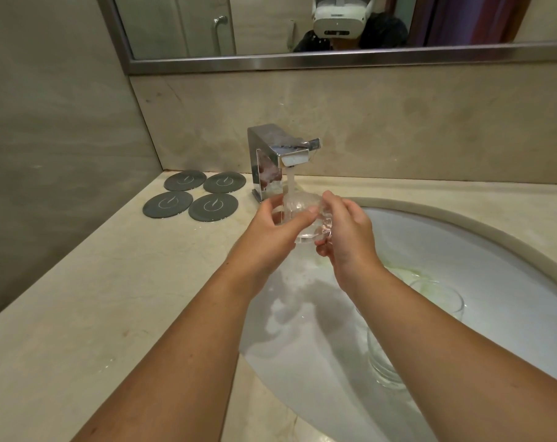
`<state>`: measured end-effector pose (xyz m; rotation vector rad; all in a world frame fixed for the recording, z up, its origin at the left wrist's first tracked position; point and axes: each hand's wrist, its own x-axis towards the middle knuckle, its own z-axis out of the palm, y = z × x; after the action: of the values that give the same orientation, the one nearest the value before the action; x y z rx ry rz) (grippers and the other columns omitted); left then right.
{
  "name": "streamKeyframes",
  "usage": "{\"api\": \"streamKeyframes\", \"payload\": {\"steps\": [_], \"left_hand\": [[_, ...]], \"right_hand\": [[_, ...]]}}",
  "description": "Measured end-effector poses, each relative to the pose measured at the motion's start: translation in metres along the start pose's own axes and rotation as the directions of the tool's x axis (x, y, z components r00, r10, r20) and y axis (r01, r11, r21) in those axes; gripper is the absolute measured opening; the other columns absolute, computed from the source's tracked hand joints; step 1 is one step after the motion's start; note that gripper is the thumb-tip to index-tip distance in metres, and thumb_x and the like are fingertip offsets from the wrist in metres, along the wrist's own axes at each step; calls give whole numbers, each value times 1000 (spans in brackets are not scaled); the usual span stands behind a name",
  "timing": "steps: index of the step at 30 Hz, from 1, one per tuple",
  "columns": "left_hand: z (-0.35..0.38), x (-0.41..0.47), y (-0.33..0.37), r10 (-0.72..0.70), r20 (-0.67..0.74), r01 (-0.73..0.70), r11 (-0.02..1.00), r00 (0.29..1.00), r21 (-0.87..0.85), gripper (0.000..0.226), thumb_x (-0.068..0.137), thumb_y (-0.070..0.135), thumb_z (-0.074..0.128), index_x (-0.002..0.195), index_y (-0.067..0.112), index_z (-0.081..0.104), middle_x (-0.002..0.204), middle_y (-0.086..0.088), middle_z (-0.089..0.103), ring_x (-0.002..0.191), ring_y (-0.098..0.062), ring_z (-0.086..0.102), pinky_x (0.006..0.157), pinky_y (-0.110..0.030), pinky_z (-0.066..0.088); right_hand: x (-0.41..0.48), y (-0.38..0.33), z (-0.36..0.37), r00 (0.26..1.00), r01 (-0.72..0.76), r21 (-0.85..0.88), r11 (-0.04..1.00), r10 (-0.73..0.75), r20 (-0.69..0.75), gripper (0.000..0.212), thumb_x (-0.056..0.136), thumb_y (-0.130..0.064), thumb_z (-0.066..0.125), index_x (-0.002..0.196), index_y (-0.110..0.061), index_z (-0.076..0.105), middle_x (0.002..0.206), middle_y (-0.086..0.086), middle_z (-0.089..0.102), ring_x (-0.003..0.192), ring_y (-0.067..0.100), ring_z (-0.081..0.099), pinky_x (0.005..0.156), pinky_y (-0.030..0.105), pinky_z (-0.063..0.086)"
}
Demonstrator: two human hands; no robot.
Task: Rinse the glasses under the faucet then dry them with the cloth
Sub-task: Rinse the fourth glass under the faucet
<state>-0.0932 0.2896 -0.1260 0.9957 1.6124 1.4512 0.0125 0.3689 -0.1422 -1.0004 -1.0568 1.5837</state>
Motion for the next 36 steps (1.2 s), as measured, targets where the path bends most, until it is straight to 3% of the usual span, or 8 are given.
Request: {"api": "streamKeyframes", "payload": {"steps": [3, 8, 13, 16, 21, 27, 32, 36], "left_hand": [[1, -1, -1, -37, -15, 36, 998, 999, -56, 66, 78, 66, 79, 133, 36, 59, 130, 12, 72, 115, -11, 74, 95, -36, 61], [-1, 1, 0, -20, -70, 14, 996, 997, -87, 46, 96, 46, 76, 133, 25, 58, 127, 1, 74, 106, -17, 78, 84, -31, 61], [-3, 2, -1, 76, -90, -79, 996, 993, -38, 62, 85, 42, 88, 136, 35, 53, 126, 8, 72, 119, -15, 72, 100, -41, 61], [-4, 3, -2, 106, -58, -107, 994, 993, -6, 72, 85, 34, 90, 145, 32, 52, 128, 13, 68, 123, -13, 70, 112, -49, 54], [0, 3, 0, 33, -26, -35, 997, 999, -74, 105, 60, 61, 87, 153, 35, 46, 142, 6, 66, 130, -16, 67, 108, -42, 54], [-1, 1, 1, -52, -55, 46, 994, 997, -101, 51, 91, 55, 79, 129, 27, 60, 128, -1, 73, 92, -15, 76, 89, -34, 63], [-3, 1, 4, 5, -88, -14, 995, 996, -99, 73, 73, 54, 82, 136, 26, 57, 134, -2, 68, 112, -19, 75, 90, -35, 63], [-3, -2, 6, 33, -67, -41, 993, 997, -112, 74, 68, 40, 83, 136, 28, 57, 131, -3, 69, 109, -13, 74, 93, -37, 61]], "right_hand": [[-4, -2, 1, 998, 68, -22, 997, -68, 9, 29, 96, -37, 74, 118, -20, 69, 96, -1, 72, 66, 19, 56, 49, 27, 42], [-2, 2, 2, 994, 95, -28, 995, -94, 47, 37, 94, -44, 77, 122, -22, 67, 110, 5, 74, 78, 21, 64, 52, 30, 46], [-1, 3, 2, 989, -54, -35, 998, 59, 135, 54, 92, -64, 68, 122, -19, 69, 112, 6, 76, 71, 21, 67, 51, 31, 47], [-1, 2, 3, 983, -100, 14, 995, 97, 159, 54, 99, -59, 64, 123, -11, 69, 95, 7, 71, 57, 18, 57, 47, 29, 42], [-1, 0, 2, 996, -13, 44, 999, 9, 91, 34, 98, -40, 70, 118, -13, 70, 85, 3, 67, 58, 18, 55, 50, 31, 39], [-2, 0, 4, 995, 22, 70, 997, -28, 96, 31, 98, -34, 70, 122, -14, 69, 96, 1, 71, 68, 20, 62, 51, 30, 42], [0, 1, 2, 989, -54, -9, 999, 54, 138, 43, 99, -58, 61, 124, -25, 69, 114, 3, 76, 80, 23, 69, 52, 31, 45], [-1, 0, 2, 986, -124, 13, 992, 122, 114, 47, 100, -61, 59, 117, -18, 69, 89, 1, 71, 55, 15, 56, 47, 28, 37]]}}
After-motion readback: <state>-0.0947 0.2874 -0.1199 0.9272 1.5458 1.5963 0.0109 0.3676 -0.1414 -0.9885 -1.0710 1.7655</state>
